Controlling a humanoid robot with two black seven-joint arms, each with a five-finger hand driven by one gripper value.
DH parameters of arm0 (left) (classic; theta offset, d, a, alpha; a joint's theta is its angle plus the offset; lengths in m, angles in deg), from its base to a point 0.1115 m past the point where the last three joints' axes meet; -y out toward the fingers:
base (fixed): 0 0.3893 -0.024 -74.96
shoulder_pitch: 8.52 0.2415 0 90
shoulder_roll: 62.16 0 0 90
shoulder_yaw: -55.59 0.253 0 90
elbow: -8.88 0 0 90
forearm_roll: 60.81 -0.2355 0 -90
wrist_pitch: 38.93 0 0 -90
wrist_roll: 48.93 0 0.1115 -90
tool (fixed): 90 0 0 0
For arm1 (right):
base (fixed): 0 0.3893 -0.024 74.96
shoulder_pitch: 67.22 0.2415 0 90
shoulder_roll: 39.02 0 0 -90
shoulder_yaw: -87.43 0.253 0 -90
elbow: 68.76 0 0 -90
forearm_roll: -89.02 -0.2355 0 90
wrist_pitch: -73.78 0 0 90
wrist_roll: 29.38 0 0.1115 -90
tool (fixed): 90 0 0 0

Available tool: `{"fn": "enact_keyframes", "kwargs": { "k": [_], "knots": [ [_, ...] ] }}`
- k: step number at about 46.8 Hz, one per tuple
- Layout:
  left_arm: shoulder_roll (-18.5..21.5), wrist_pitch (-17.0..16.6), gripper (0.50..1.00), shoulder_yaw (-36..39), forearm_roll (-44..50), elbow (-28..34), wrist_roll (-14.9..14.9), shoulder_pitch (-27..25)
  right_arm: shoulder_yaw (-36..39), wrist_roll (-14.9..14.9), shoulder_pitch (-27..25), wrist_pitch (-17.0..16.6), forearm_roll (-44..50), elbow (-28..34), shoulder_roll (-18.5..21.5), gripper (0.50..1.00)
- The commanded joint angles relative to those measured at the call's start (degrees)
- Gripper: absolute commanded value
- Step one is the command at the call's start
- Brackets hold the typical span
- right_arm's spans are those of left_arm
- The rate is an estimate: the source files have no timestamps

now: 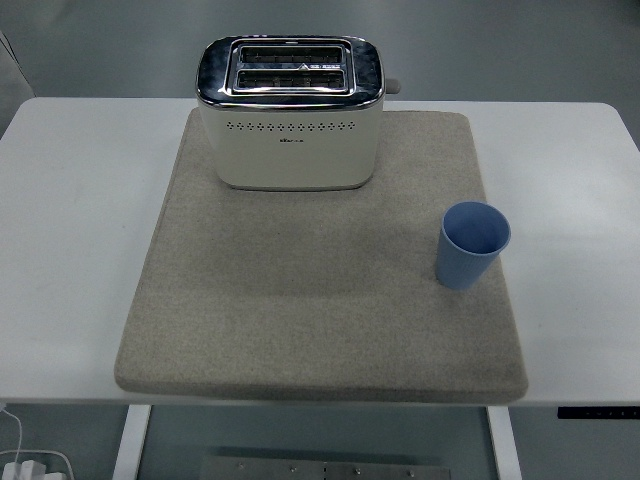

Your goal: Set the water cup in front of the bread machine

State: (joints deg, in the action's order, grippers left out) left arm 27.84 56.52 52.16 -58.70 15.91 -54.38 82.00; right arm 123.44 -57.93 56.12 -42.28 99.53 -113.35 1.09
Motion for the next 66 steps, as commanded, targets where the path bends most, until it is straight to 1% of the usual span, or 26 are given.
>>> {"fn": "enact_keyframes", "kwargs": {
  "k": [1,7,9,12,16,20,22,26,28,33,37,38,45,48,52,60,66],
  "knots": [
    [0.0,0.0,1.000,0.0,0.0,0.0,0.0,0.0,-1.3,0.1,2.1,0.7,-0.2,1.2,-0.6,0.930],
    [0.0,0.0,1.000,0.0,0.0,0.0,0.0,0.0,-2.0,0.0,3.5,0.8,1.2,3.6,-0.1,0.930],
    [0.0,0.0,1.000,0.0,0.0,0.0,0.0,0.0,-1.8,0.1,4.0,0.9,3.6,4.2,0.1,0.930],
    [0.0,0.0,1.000,0.0,0.0,0.0,0.0,0.0,-1.5,0.0,5.4,1.5,10.0,4.5,0.2,0.930],
    [0.0,0.0,1.000,0.0,0.0,0.0,0.0,0.0,-1.0,0.0,7.9,3.3,15.9,5.0,1.0,0.928],
    [0.0,0.0,1.000,0.0,0.0,0.0,0.0,0.0,-1.1,0.1,9.3,5.4,17.6,5.2,2.0,0.928],
    [0.0,0.0,1.000,0.0,0.0,0.0,0.0,0.0,-1.0,0.1,9.5,5.4,18.1,5.2,2.2,0.928],
    [0.0,0.0,1.000,0.1,0.0,0.0,0.0,0.0,-0.9,0.1,10.0,4.4,20.9,4.8,2.1,0.928],
    [0.0,0.0,1.000,0.0,0.0,0.0,0.0,0.0,-0.9,-0.3,10.1,3.2,23.1,4.4,2.0,0.928],
    [0.0,0.0,1.000,0.1,0.0,0.0,0.0,0.0,-0.9,-1.1,10.0,-3.1,27.2,2.8,1.5,0.928],
    [0.0,0.0,1.000,0.0,0.0,0.0,0.0,0.0,-0.5,-2.9,9.6,-8.3,29.7,0.9,1.2,0.930],
    [0.0,0.0,1.000,0.0,0.0,0.0,0.0,0.0,-0.3,-3.4,9.4,-8.9,30.3,0.6,1.1,0.930],
    [0.0,0.0,1.000,0.0,0.0,0.0,0.0,0.0,0.0,-6.4,7.6,-8.9,33.4,-3.1,-0.6,0.928],
    [0.0,0.0,1.000,0.0,0.0,0.0,0.0,0.0,-0.1,-6.5,6.5,-8.9,34.8,-4.9,-1.6,0.928],
    [0.0,0.0,1.000,0.0,0.0,0.0,0.0,0.0,-0.1,-6.5,5.1,-8.9,37.4,-6.4,-1.8,0.928],
    [0.0,0.0,1.000,0.0,0.0,0.0,0.0,0.0,-0.2,-6.5,2.0,-8.9,39.1,-9.7,-1.7,0.928],
    [0.0,0.0,1.000,0.0,0.0,0.0,0.0,0.0,-0.2,-6.5,0.7,-8.9,39.1,-11.7,-0.5,0.928]
  ]
}}
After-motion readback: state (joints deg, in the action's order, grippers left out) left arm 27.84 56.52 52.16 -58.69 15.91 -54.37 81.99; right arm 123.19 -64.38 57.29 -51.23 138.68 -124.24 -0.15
